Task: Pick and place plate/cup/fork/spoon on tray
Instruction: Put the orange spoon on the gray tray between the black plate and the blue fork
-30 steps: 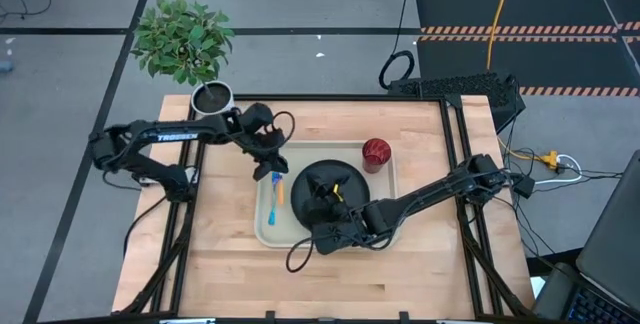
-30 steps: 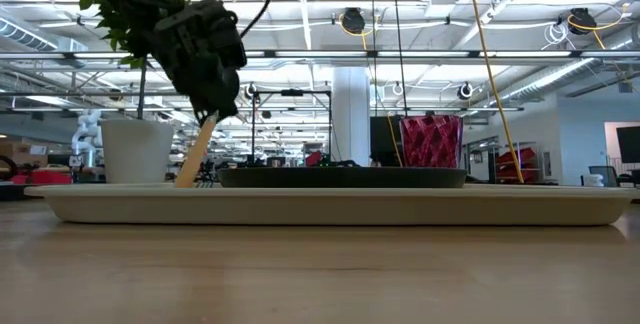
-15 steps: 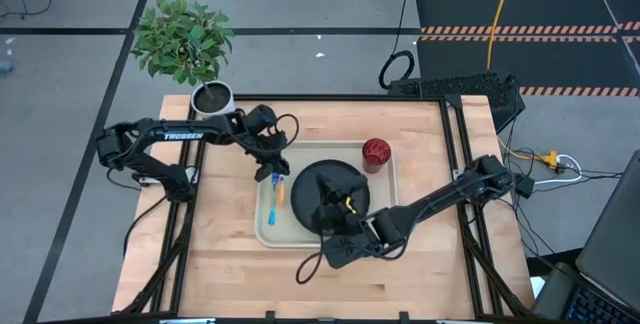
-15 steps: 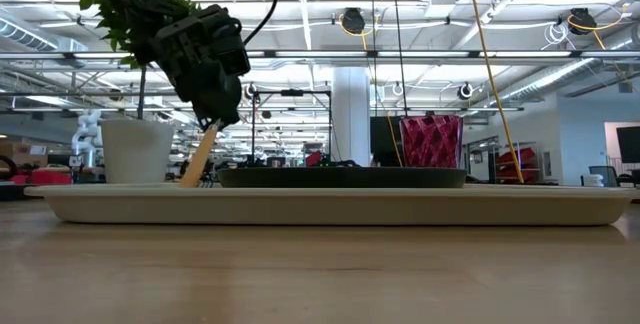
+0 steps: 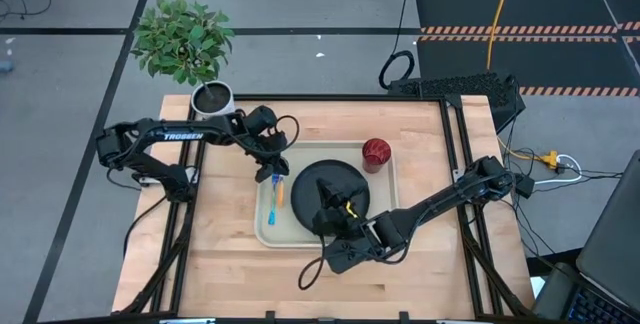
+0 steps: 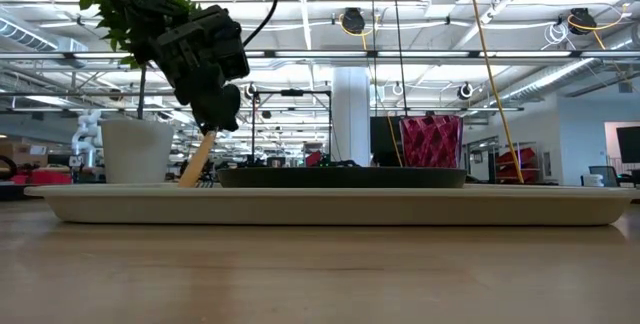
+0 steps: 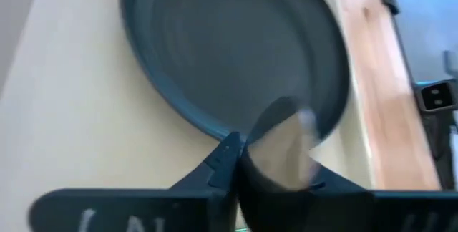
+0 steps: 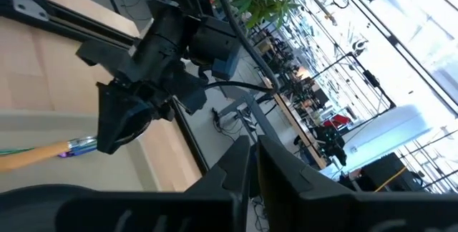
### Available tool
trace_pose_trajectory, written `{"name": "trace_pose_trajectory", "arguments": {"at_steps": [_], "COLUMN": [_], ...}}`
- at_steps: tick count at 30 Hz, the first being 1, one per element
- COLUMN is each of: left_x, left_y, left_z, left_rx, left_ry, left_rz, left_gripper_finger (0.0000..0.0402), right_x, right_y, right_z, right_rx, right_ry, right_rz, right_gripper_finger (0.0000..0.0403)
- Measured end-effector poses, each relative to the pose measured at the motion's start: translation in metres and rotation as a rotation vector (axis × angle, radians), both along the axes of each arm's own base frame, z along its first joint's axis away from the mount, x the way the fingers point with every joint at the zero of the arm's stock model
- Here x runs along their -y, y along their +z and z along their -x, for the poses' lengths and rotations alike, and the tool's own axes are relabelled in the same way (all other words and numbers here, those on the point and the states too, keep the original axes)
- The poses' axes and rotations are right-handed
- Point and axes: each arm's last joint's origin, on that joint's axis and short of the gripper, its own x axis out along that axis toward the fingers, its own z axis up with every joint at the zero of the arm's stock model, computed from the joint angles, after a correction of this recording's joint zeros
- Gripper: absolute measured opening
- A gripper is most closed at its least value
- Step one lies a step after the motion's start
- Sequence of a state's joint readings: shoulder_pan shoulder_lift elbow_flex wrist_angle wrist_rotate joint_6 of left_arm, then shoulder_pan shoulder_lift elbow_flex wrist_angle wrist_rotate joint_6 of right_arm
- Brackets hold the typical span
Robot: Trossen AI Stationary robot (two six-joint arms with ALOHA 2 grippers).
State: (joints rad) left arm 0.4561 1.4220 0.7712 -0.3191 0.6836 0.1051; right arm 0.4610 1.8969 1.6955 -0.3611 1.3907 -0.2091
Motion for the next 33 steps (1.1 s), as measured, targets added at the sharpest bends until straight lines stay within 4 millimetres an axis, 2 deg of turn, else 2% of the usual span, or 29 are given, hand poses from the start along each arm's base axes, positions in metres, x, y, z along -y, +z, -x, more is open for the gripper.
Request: {"name": "trace_pose_trajectory", "arguments": {"at_steps": [8,13,27,33], "left_x": [-0.0011,-0.0021,-0.0051,-0.0001], "left_y": [-0.0001,0.0012,0.0034,0.0094], "left_z": [-0.0005,-0.0022,-0.0052,-0.0031], "left_rx": [-0.006,0.014,0.039,0.072], "left_ry": [0.021,0.028,0.060,-0.003], "left_rz": [-0.027,-0.036,-0.097,-0.167], "left_gripper_finger": [0.0150,0.0184,0.0195,0.0195], "right_x": [0.0003,0.0008,0.0007,0.0009], "right_y": [-0.0002,-0.0008,-0.0007,-0.0012], "right_z": [-0.0001,0.0002,0.0001,0.0004], "right_rx": [0.003,0.000,0.009,0.002], "right_ry": [0.000,-0.001,0.000,0.001], "right_rz": [-0.004,-0.004,-0.012,-0.009], "right_gripper_finger": [0.0020,0.0020,0.0020,0.0020]}}
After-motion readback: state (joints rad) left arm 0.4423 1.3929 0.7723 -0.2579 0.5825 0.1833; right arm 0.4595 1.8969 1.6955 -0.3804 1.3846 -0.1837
